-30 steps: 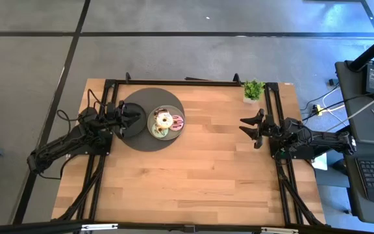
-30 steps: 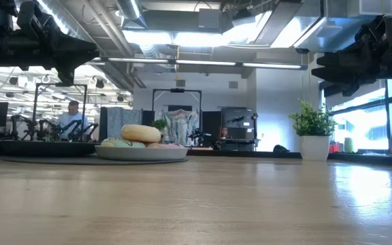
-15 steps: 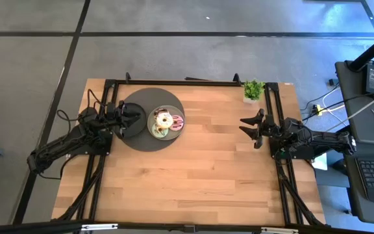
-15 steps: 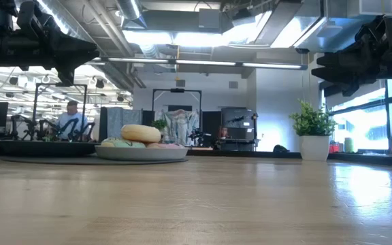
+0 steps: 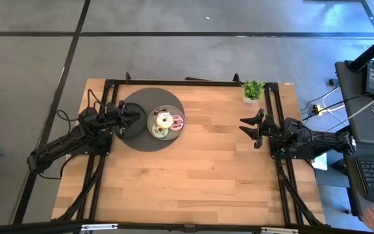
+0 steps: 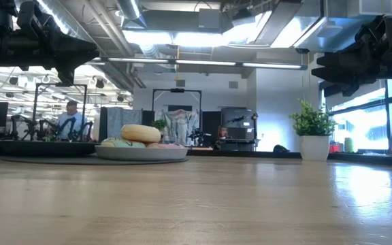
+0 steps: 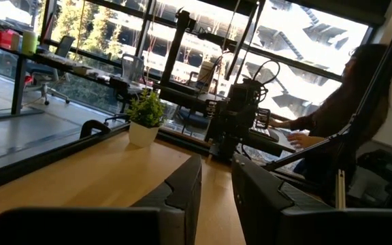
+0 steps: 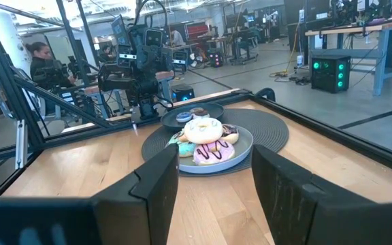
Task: Pick & Place donuts
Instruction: Return to Home Position
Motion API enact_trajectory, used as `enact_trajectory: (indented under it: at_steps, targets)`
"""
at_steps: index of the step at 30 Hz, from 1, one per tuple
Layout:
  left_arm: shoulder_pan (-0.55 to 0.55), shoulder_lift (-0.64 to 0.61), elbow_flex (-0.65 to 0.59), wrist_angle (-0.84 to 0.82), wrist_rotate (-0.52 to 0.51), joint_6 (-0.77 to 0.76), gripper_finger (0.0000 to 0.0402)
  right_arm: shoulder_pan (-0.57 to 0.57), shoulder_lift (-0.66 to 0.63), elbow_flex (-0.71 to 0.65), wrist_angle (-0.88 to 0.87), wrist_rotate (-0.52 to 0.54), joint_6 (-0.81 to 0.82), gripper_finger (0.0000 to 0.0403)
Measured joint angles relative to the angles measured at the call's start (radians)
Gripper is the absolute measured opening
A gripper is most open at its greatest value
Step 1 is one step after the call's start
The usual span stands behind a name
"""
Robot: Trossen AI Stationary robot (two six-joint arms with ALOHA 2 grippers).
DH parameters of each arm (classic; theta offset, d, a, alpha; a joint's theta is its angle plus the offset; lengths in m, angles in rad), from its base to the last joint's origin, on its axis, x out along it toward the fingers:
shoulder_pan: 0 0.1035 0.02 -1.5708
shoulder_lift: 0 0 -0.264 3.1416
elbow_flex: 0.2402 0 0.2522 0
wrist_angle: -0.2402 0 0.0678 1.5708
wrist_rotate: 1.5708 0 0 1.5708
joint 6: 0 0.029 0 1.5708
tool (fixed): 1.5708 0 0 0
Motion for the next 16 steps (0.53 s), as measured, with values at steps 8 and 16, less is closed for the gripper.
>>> enact_trajectory:
  at_steps: [8,16]
  targets:
    - [0.0,0.0,0.0,0.0,0.0,0.0,0.0081,0.0,0.0,0.0,0.0,0.0,-0.001,0.0186]
    - [0.0,0.0,0.0,0.0,0.0,0.0,0.0079,0.0,0.0,0.0,0.0,0.0,-0.001,0.0186]
